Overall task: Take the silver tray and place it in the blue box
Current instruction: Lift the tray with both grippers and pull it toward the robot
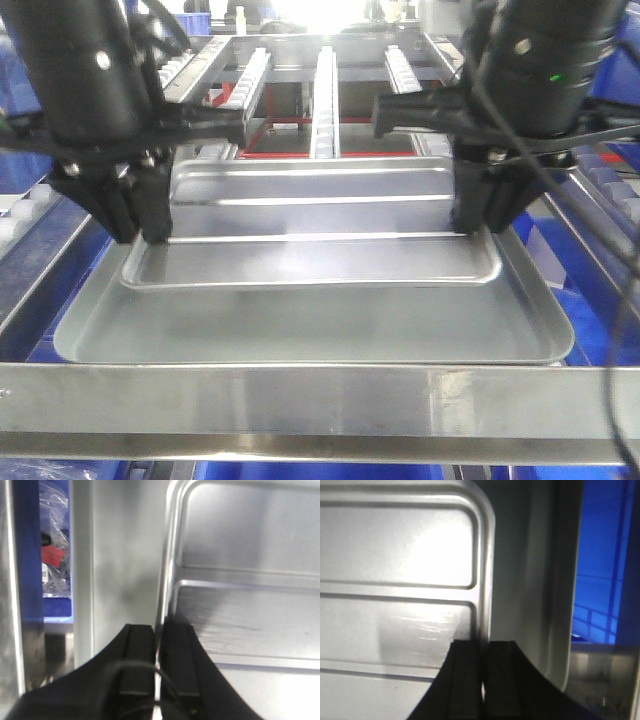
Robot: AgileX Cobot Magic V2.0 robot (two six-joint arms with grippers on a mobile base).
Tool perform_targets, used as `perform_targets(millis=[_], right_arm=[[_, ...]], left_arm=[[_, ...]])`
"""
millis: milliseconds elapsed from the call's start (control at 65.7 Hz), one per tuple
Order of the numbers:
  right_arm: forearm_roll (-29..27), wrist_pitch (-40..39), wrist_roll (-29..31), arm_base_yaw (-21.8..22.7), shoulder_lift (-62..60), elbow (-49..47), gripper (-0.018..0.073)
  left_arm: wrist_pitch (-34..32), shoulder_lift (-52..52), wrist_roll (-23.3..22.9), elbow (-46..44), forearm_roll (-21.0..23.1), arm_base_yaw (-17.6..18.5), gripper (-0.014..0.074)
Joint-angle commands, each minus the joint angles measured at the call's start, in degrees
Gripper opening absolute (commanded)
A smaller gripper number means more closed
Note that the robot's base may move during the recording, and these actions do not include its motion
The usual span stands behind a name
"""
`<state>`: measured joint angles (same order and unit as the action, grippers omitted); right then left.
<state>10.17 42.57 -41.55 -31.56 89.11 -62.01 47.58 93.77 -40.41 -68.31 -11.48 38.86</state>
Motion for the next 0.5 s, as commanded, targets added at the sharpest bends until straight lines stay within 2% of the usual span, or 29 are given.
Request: perform_targets(millis=[0,183,304,487], right_arm=[[0.36,-3.5,-2.54,-1.61,-5.04,0.26,0.0062],[7.32,-1.16,-10.45,-6.07,-11.38,5.51,0.0062],[7.47,-0.8,-12.57,-9.28,-14.67,8.84,0.0062],[7.85,0.06,-18.72,-14.76,-18.75,13.2,0.0062]], left_arm=[[-3.16,-4.71,-1.88,-0.41,1.7,2.61,-0.0014],[-3.5,-10.13,-9.29,5.46,-1.67,6.95,-0.0014],[-3.5,-13.82,-10.86,9.29,-1.95,9.51,-0.0014],[-3.38,-19.27,-16.13,15.11,-2.88,12.94,-0.0014]])
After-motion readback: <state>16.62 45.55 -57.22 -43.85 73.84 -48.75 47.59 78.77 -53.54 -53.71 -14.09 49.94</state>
